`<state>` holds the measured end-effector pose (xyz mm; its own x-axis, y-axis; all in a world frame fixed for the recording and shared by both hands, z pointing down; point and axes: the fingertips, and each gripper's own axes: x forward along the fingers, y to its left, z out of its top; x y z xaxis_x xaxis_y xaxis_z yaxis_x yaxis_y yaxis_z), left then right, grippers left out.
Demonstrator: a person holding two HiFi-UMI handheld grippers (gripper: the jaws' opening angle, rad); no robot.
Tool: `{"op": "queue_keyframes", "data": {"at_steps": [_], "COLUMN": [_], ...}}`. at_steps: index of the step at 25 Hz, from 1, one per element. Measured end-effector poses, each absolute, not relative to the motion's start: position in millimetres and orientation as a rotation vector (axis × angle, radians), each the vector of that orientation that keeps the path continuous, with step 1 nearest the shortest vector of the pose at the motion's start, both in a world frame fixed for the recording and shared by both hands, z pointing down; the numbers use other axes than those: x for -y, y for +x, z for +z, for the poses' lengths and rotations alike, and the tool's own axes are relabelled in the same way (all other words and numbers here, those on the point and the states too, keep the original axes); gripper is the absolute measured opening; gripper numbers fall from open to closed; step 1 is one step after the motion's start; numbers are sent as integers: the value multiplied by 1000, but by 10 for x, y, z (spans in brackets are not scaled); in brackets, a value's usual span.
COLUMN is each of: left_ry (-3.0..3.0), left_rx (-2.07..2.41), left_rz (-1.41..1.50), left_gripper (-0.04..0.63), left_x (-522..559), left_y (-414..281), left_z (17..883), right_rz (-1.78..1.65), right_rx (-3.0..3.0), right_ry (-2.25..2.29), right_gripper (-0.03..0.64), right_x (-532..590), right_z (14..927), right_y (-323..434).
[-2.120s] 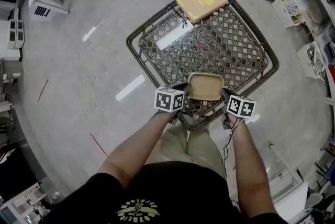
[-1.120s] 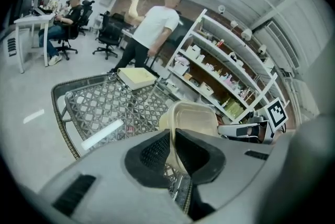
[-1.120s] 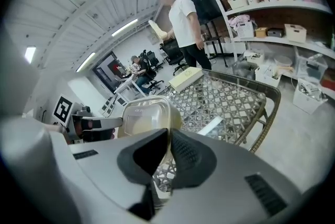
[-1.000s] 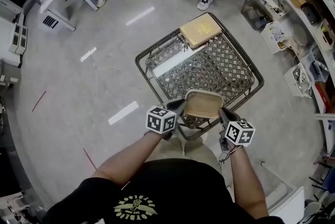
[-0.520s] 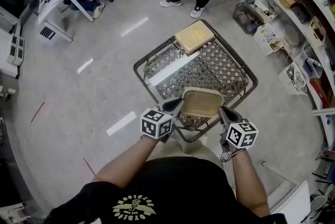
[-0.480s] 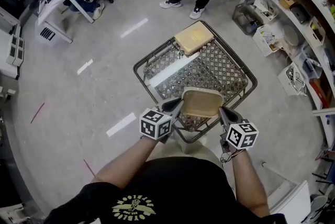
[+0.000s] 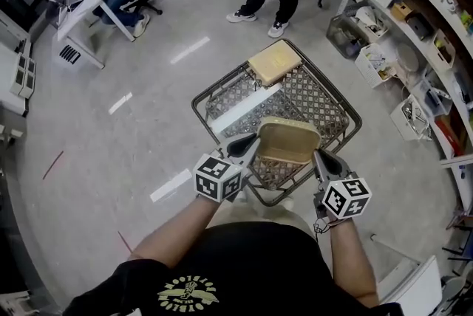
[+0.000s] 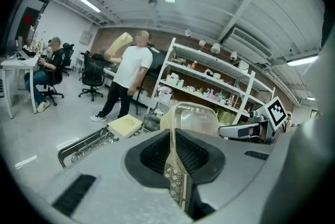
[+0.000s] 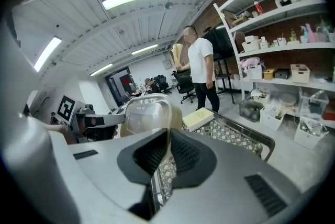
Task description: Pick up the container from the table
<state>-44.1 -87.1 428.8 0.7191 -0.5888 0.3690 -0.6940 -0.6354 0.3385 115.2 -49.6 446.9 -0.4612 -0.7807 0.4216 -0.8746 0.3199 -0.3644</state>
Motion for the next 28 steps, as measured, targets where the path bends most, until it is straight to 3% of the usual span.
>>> {"op": "queue_keyframes", "data": {"at_steps": [28], "left_ry": [2732], "left_rx": [1090], "left_rz": [122], "left_gripper": [34], "left_x": [946], "left_y": [-529], "left_z": [3037], "right_rz": [451], "right_rx": [2576], "right_ry": [1651], "right_gripper": [26], "right_x": [591], "right_z": [3191], "right_y": [1066]}}
